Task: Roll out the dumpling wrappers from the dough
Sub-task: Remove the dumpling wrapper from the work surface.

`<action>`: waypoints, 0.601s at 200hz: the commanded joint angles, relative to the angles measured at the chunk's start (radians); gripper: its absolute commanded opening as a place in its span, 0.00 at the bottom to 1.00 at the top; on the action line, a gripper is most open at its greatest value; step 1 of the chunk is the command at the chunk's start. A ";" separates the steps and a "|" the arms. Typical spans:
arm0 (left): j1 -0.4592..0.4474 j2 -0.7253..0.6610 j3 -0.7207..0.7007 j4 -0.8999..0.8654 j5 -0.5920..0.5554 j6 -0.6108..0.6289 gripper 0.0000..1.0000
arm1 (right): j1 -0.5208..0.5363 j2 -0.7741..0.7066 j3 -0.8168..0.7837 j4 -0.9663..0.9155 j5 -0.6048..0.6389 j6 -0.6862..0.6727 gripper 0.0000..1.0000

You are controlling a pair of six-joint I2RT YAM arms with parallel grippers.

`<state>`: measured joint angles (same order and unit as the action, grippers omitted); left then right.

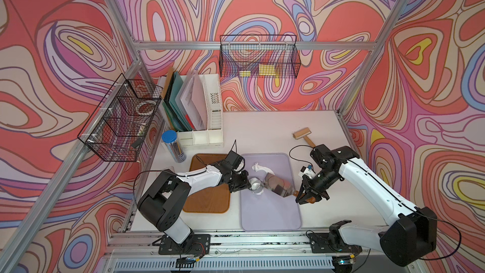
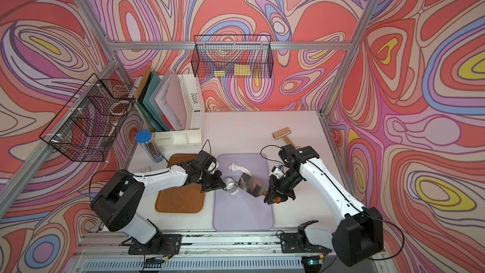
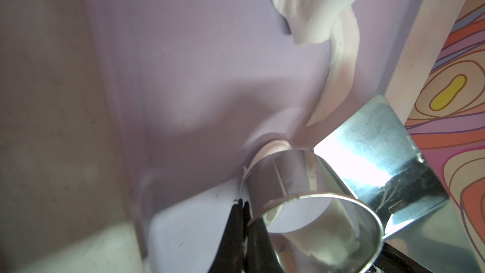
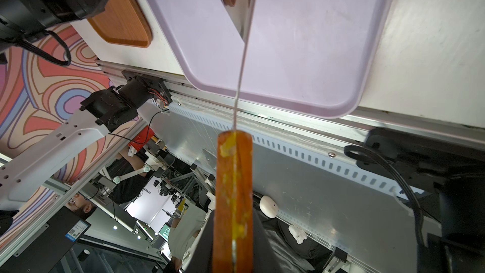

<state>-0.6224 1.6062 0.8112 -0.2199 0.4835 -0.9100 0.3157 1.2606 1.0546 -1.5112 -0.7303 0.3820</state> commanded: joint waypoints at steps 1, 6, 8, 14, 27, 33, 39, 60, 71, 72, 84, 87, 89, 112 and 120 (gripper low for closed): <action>-0.001 -0.026 -0.018 0.014 -0.022 -0.004 0.00 | 0.011 -0.012 0.001 0.017 -0.047 -0.021 0.00; -0.002 -0.027 -0.019 0.017 -0.022 -0.006 0.00 | 0.014 -0.013 -0.002 0.021 -0.054 -0.021 0.00; -0.002 -0.027 -0.019 0.018 -0.022 -0.007 0.00 | 0.014 -0.013 -0.002 0.021 -0.056 -0.021 0.00; -0.002 -0.026 -0.018 0.021 -0.020 -0.009 0.00 | 0.014 -0.014 -0.003 0.021 -0.054 -0.019 0.00; -0.001 -0.028 -0.019 0.026 -0.014 -0.012 0.00 | 0.013 -0.014 -0.001 0.020 -0.048 -0.021 0.00; -0.002 -0.031 -0.022 0.030 -0.015 -0.015 0.00 | 0.013 -0.012 -0.001 0.022 -0.052 -0.021 0.00; -0.002 -0.033 -0.026 0.037 -0.014 -0.020 0.00 | 0.015 -0.010 0.001 0.025 -0.056 -0.021 0.00; -0.002 -0.037 -0.042 0.065 -0.009 -0.037 0.00 | 0.025 -0.003 -0.003 0.027 -0.054 -0.023 0.00; -0.002 -0.037 -0.051 0.084 -0.002 -0.048 0.00 | 0.030 0.000 -0.010 0.026 -0.053 -0.023 0.00; -0.002 -0.037 -0.051 0.087 -0.001 -0.050 0.00 | 0.030 0.000 -0.010 0.027 -0.052 -0.022 0.00; -0.002 -0.037 -0.059 0.105 0.004 -0.060 0.00 | 0.033 0.003 -0.017 0.027 -0.045 -0.022 0.00; -0.002 -0.038 -0.061 0.107 0.004 -0.062 0.00 | 0.033 0.004 -0.020 0.026 -0.042 -0.022 0.00; -0.002 -0.038 -0.061 0.109 0.004 -0.064 0.00 | 0.033 0.005 -0.020 0.026 -0.040 -0.023 0.00; -0.002 -0.048 -0.069 0.117 -0.005 -0.071 0.00 | 0.034 0.011 -0.023 0.017 -0.012 -0.025 0.00; -0.001 -0.054 -0.071 0.116 -0.010 -0.073 0.00 | 0.034 0.014 -0.025 0.017 -0.010 -0.025 0.00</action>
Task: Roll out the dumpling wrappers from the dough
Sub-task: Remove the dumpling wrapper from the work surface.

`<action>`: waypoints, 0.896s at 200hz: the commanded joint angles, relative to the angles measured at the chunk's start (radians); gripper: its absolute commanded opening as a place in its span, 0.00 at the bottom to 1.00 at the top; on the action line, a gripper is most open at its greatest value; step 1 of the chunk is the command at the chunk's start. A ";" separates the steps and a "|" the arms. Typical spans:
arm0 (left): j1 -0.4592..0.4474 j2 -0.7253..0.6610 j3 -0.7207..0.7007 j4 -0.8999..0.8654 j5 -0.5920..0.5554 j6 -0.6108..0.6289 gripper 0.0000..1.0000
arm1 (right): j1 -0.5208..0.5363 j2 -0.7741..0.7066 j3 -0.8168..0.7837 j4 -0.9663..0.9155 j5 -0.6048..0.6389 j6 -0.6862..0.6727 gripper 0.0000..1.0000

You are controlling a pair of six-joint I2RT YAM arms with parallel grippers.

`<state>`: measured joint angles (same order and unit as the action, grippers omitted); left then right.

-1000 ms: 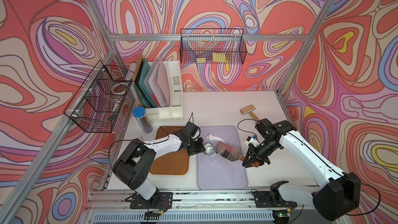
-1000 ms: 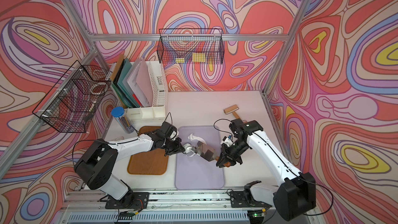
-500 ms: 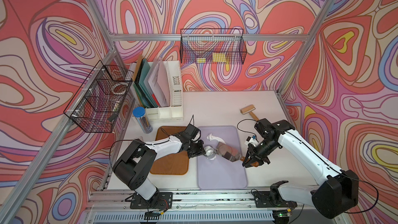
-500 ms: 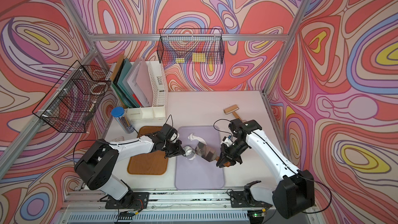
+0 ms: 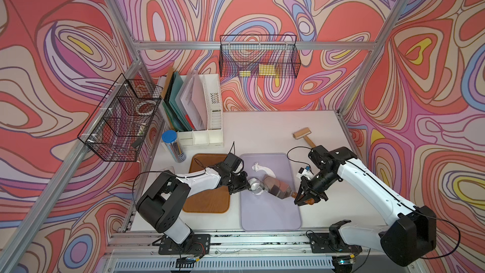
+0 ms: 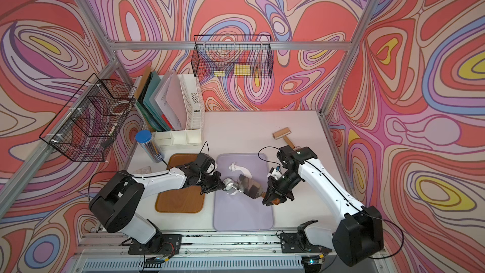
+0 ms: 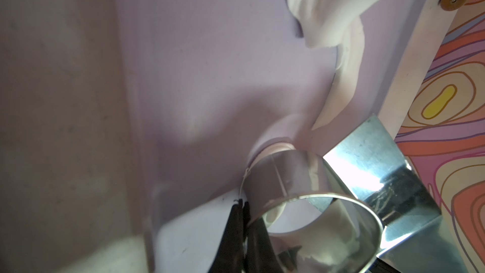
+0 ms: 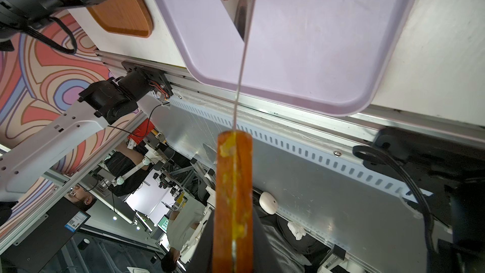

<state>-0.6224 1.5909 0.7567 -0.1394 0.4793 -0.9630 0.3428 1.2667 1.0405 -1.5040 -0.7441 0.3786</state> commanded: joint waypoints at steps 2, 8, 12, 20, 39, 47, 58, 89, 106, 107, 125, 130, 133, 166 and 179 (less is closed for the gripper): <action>-0.002 -0.040 -0.018 0.035 -0.007 -0.020 0.00 | 0.008 0.007 -0.012 0.010 0.004 -0.022 0.00; -0.001 -0.044 -0.020 0.035 -0.010 -0.020 0.00 | 0.009 0.009 -0.013 0.009 0.007 -0.021 0.00; -0.002 -0.046 -0.021 0.035 -0.011 -0.021 0.00 | 0.008 0.010 -0.014 0.007 0.009 -0.023 0.00; -0.001 -0.052 -0.025 0.035 -0.016 -0.024 0.00 | 0.009 0.011 -0.014 0.007 0.017 -0.024 0.00; 0.000 -0.068 -0.042 0.050 -0.026 -0.034 0.00 | 0.009 0.012 -0.019 0.002 0.035 -0.024 0.00; 0.000 -0.073 -0.053 0.068 -0.028 -0.040 0.00 | 0.009 0.013 -0.021 0.002 0.042 -0.024 0.00; 0.000 -0.083 -0.070 0.090 -0.027 -0.056 0.00 | 0.009 0.014 -0.023 -0.002 0.051 -0.023 0.00; 0.007 -0.117 -0.100 0.098 -0.051 -0.066 0.00 | 0.010 0.019 -0.016 -0.004 0.060 -0.023 0.00; 0.015 -0.140 -0.115 0.100 -0.065 -0.070 0.00 | 0.009 0.022 -0.016 -0.005 0.063 -0.024 0.00; 0.016 -0.141 -0.116 0.100 -0.066 -0.070 0.00 | 0.010 0.023 -0.015 -0.004 0.063 -0.025 0.00; 0.023 -0.166 -0.128 0.099 -0.078 -0.072 0.00 | 0.011 0.023 -0.009 -0.005 0.062 -0.026 0.00; 0.024 -0.171 -0.129 0.095 -0.082 -0.071 0.00 | 0.010 0.023 -0.004 -0.004 0.059 -0.026 0.00; 0.025 -0.175 -0.127 0.091 -0.083 -0.067 0.00 | 0.011 0.023 0.000 -0.005 0.057 -0.028 0.00; 0.035 -0.213 -0.051 -0.059 -0.162 0.030 0.00 | 0.011 0.017 0.051 -0.005 0.031 -0.033 0.00; 0.036 -0.211 0.020 -0.173 -0.226 0.099 0.00 | 0.010 0.011 0.062 -0.001 0.018 -0.033 0.00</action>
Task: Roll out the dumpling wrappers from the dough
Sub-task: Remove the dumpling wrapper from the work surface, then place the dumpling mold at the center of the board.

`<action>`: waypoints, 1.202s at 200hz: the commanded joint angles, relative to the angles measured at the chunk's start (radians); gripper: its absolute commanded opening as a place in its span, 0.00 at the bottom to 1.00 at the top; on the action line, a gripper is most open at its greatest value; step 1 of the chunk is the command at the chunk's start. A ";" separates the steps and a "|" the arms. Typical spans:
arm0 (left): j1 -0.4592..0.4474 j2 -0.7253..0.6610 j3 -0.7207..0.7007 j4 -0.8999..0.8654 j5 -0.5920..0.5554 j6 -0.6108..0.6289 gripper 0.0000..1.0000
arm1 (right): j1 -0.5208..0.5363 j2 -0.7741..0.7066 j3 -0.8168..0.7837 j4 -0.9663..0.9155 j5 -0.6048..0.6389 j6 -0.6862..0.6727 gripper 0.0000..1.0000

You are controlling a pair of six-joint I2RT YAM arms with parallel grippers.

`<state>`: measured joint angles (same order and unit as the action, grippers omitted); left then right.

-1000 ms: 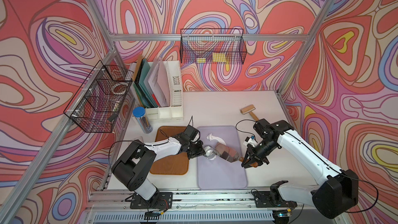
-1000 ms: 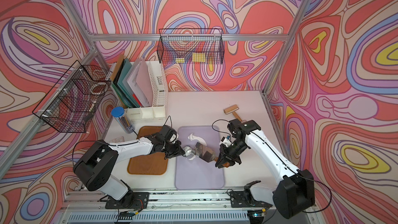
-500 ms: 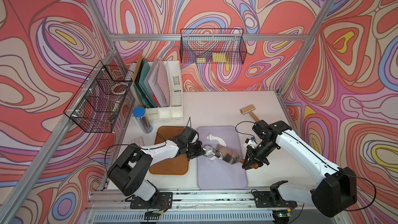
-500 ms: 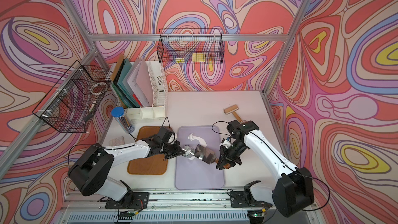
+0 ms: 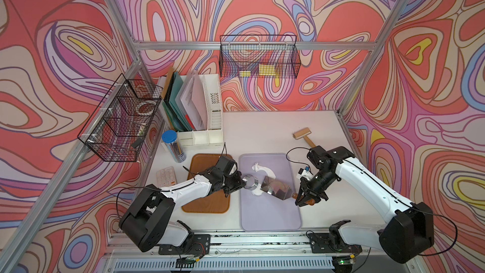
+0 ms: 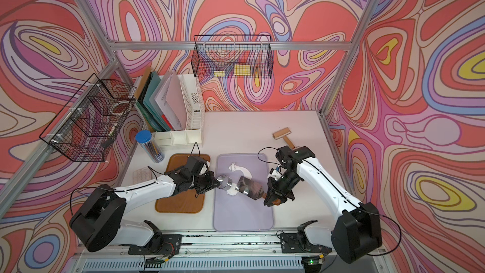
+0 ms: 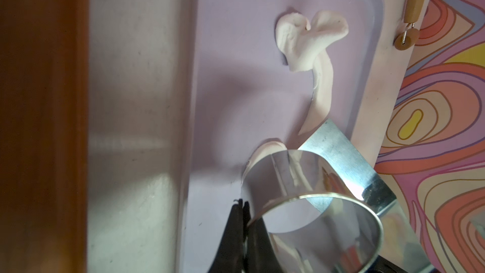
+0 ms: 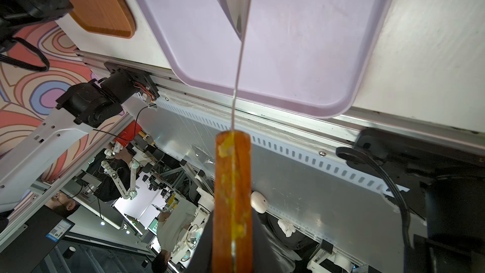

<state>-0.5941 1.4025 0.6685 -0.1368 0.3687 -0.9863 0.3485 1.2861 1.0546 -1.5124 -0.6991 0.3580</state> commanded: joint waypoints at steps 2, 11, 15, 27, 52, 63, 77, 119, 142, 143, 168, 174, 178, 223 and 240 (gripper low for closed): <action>0.008 -0.021 0.119 -0.191 -0.127 0.132 0.00 | 0.005 -0.009 0.050 0.008 -0.029 -0.013 0.00; 0.009 -0.012 0.172 -0.249 -0.174 0.178 0.00 | 0.005 -0.015 0.057 0.008 -0.030 -0.015 0.00; 0.010 -0.007 0.194 -0.270 -0.197 0.196 0.00 | 0.005 -0.018 0.059 0.007 -0.030 -0.015 0.00; 0.010 0.015 0.257 -0.319 -0.262 0.247 0.00 | 0.006 -0.025 0.062 0.005 -0.029 -0.016 0.00; 0.014 0.093 0.386 -0.365 -0.371 0.327 0.00 | 0.005 -0.040 0.064 0.010 -0.031 -0.017 0.00; 0.021 0.153 0.456 -0.382 -0.401 0.360 0.00 | 0.004 -0.046 0.077 0.015 -0.026 -0.016 0.00; 0.029 0.245 0.562 -0.405 -0.445 0.395 0.00 | 0.004 -0.050 0.097 0.023 0.000 -0.013 0.00; 0.045 0.511 0.859 -0.428 -0.490 0.448 0.00 | 0.004 -0.064 0.095 0.079 0.040 0.021 0.00; 0.056 0.644 1.005 -0.471 -0.509 0.462 0.00 | 0.003 -0.074 0.088 0.115 0.075 0.046 0.00; 0.056 0.650 1.009 -0.473 -0.511 0.462 0.00 | 0.002 -0.075 0.088 0.118 0.076 0.048 0.00; 0.064 0.772 1.142 -0.518 -0.519 0.481 0.00 | 0.002 -0.097 0.073 0.170 0.085 0.084 0.00; 0.066 0.796 1.174 -0.529 -0.522 0.488 0.00 | 0.003 -0.099 0.070 0.176 0.084 0.088 0.00; 0.067 0.811 1.191 -0.535 -0.525 0.491 0.00 | 0.003 -0.099 0.068 0.181 0.084 0.090 0.00; 0.070 0.990 1.437 -0.688 -0.511 0.509 0.16 | 0.003 -0.093 0.041 0.251 0.058 0.126 0.00; 0.070 0.933 1.399 -0.660 -0.504 0.507 0.36 | 0.003 -0.091 0.048 0.256 0.060 0.124 0.00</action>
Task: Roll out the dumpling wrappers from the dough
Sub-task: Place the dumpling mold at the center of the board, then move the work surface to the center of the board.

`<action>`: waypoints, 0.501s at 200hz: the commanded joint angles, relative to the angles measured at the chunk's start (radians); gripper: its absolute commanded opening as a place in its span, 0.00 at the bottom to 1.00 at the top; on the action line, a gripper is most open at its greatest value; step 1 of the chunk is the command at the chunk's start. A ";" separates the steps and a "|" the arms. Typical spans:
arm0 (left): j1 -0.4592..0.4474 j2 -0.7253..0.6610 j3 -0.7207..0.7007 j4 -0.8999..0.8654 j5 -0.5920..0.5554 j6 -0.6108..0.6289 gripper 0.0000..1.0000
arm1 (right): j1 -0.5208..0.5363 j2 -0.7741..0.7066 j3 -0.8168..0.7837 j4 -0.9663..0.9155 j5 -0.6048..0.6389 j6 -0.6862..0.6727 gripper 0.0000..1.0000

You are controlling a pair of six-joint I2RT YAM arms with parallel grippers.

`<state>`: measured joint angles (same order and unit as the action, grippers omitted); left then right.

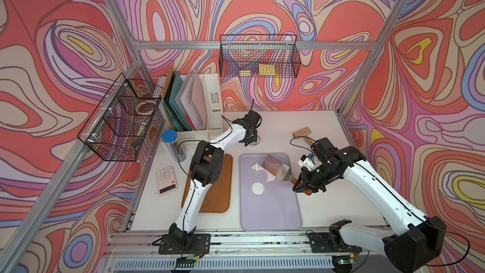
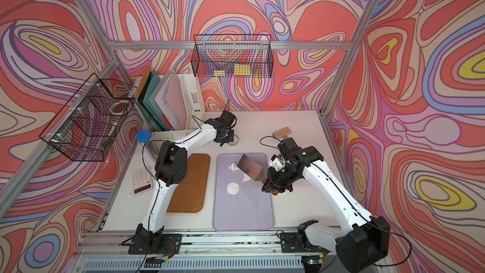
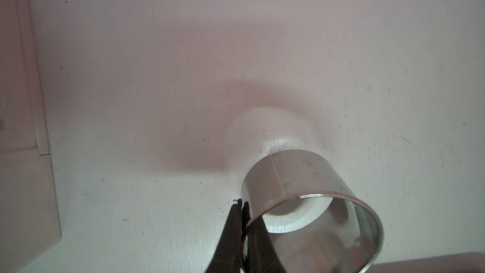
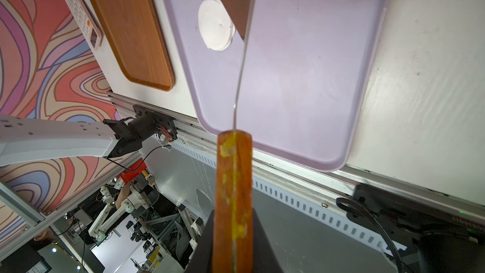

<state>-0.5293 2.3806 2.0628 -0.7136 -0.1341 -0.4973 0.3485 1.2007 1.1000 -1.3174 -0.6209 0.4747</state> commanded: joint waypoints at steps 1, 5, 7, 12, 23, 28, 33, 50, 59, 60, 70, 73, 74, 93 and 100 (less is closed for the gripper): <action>0.005 -0.050 0.002 -0.082 0.001 0.018 0.37 | 0.003 -0.006 0.002 0.061 -0.017 0.007 0.00; 0.004 -0.072 -0.012 -0.074 0.004 0.018 0.41 | 0.003 -0.006 0.001 0.062 -0.016 0.007 0.00; 0.005 -0.081 -0.018 -0.070 0.008 0.018 0.43 | 0.002 -0.006 0.002 0.063 -0.015 0.007 0.00; 0.004 -0.111 -0.034 -0.068 0.016 0.021 0.47 | 0.003 -0.007 0.003 0.064 -0.012 0.007 0.00; 0.003 -0.180 -0.081 -0.070 0.042 0.025 0.51 | 0.003 -0.007 0.002 0.067 -0.010 0.005 0.00; 0.003 -0.219 -0.116 -0.071 0.056 0.023 0.51 | 0.003 -0.007 0.003 0.069 -0.005 0.005 0.00; 0.000 -0.263 -0.160 -0.065 0.072 0.018 0.52 | 0.003 -0.007 0.003 0.070 0.002 0.003 0.00; -0.017 -0.439 -0.394 -0.003 0.104 -0.008 0.52 | 0.003 -0.006 0.011 0.069 0.050 -0.001 0.00; -0.030 -0.530 -0.520 0.035 0.122 -0.028 0.51 | 0.004 -0.004 0.014 0.074 0.072 -0.004 0.00; -0.032 -0.538 -0.538 0.038 0.124 -0.031 0.51 | 0.003 -0.004 0.013 0.075 0.072 -0.005 0.00; -0.050 -0.619 -0.665 0.058 0.129 -0.055 0.49 | 0.003 -0.003 0.009 0.096 0.070 -0.003 0.00; -0.058 -0.638 -0.695 0.060 0.128 -0.062 0.48 | 0.003 -0.003 0.007 0.104 0.067 -0.001 0.00; -0.059 -0.643 -0.704 0.060 0.129 -0.066 0.48 | 0.003 -0.003 0.006 0.107 0.065 -0.001 0.00; -0.102 -0.711 -0.858 0.064 0.148 -0.105 0.45 | 0.003 0.009 -0.003 0.143 0.046 0.001 0.00; -0.115 -0.722 -0.896 0.073 0.164 -0.118 0.44 | 0.002 0.014 -0.006 0.151 0.039 -0.001 0.00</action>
<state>-0.6018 1.6615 1.3159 -0.6659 -0.0261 -0.5514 0.3485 1.2045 1.1000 -1.2472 -0.5694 0.4843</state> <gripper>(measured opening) 0.463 0.178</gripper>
